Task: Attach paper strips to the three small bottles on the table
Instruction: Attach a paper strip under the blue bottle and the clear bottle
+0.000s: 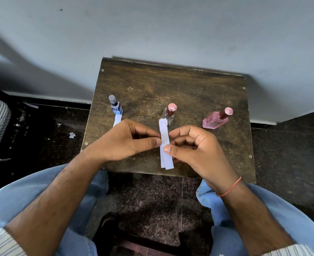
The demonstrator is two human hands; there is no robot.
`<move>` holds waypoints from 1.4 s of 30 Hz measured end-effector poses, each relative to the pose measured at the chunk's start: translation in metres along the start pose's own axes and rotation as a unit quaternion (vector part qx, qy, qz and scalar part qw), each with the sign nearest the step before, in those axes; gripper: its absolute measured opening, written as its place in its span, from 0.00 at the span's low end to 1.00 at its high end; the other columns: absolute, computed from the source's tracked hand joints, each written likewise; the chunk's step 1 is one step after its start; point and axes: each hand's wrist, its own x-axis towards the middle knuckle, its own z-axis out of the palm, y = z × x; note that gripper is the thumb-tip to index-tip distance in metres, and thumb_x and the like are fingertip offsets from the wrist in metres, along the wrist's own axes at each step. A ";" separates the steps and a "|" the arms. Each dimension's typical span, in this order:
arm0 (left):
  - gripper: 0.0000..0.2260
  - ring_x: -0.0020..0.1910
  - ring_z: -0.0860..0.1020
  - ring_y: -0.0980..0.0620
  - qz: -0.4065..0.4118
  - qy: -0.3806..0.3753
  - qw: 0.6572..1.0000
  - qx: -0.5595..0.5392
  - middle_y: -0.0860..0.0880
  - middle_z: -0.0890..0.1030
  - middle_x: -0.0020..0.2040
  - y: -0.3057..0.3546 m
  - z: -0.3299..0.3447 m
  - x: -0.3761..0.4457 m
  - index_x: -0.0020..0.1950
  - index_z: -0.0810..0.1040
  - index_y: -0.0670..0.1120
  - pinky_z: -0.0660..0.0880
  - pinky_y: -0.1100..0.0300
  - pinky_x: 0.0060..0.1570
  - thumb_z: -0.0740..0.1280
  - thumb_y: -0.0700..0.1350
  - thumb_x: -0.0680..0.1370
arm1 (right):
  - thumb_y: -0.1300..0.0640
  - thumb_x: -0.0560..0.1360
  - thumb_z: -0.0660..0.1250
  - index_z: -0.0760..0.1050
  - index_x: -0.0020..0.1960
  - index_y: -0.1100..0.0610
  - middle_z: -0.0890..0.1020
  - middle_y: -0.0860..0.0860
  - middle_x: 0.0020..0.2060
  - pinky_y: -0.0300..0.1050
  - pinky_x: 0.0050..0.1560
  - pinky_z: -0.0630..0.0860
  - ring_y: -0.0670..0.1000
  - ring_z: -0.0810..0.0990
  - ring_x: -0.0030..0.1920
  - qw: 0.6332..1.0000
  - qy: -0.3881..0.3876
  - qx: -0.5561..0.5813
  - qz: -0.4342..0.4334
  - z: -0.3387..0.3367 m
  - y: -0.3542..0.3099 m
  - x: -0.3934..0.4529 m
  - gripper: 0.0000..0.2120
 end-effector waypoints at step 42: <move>0.19 0.51 0.87 0.46 0.133 0.046 0.990 -0.013 0.51 0.90 0.60 -0.006 -0.001 0.000 0.67 0.87 0.53 0.81 0.48 0.47 0.80 0.41 0.78 | 0.69 0.75 0.79 0.86 0.53 0.60 0.89 0.51 0.38 0.41 0.41 0.84 0.47 0.87 0.39 0.994 -0.071 0.066 0.041 0.002 0.002 -0.001 0.09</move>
